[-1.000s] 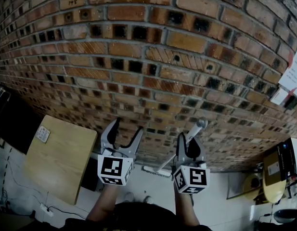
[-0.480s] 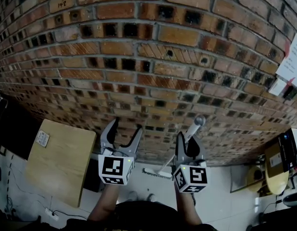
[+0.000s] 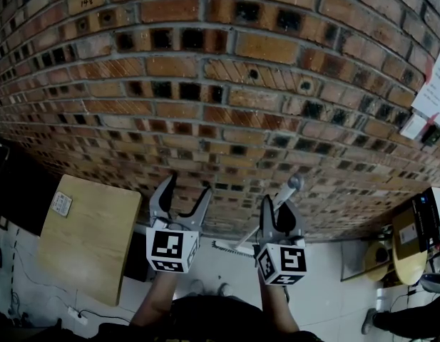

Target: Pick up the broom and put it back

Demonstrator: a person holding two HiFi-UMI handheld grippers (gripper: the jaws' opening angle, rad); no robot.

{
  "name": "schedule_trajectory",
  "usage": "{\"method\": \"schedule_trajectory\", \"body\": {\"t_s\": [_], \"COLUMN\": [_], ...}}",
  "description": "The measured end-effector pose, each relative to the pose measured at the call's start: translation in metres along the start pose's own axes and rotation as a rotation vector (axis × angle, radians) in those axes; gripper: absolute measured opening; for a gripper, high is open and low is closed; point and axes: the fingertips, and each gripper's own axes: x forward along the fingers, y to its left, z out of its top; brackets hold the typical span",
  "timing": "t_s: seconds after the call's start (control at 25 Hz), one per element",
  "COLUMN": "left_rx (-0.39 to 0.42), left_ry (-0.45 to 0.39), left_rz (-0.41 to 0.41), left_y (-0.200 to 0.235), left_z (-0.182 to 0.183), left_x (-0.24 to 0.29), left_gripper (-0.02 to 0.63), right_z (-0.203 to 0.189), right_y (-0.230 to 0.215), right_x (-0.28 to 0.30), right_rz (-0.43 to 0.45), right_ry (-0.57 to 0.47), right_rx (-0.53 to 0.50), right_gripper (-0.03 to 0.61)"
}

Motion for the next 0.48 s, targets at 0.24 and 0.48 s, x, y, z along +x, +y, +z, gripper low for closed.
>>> {"method": "schedule_trajectory", "body": {"t_s": [0.24, 0.48], "left_rx": [0.010, 0.007], "left_ry": [0.004, -0.032], "left_rz": [-0.008, -0.029], "left_y": [0.0040, 0.0025], "left_z": [-0.0026, 0.0016], "left_x": [0.0002, 0.0027], "left_gripper": [0.330, 0.392], "right_z": [-0.0028, -0.0016], "right_y": [0.0016, 0.0064], "right_x": [0.0042, 0.0060], "right_rz": [-0.004, 0.001], "right_ry": [0.009, 0.006], "right_rx": [0.001, -0.005], "right_gripper": [0.100, 0.100]}}
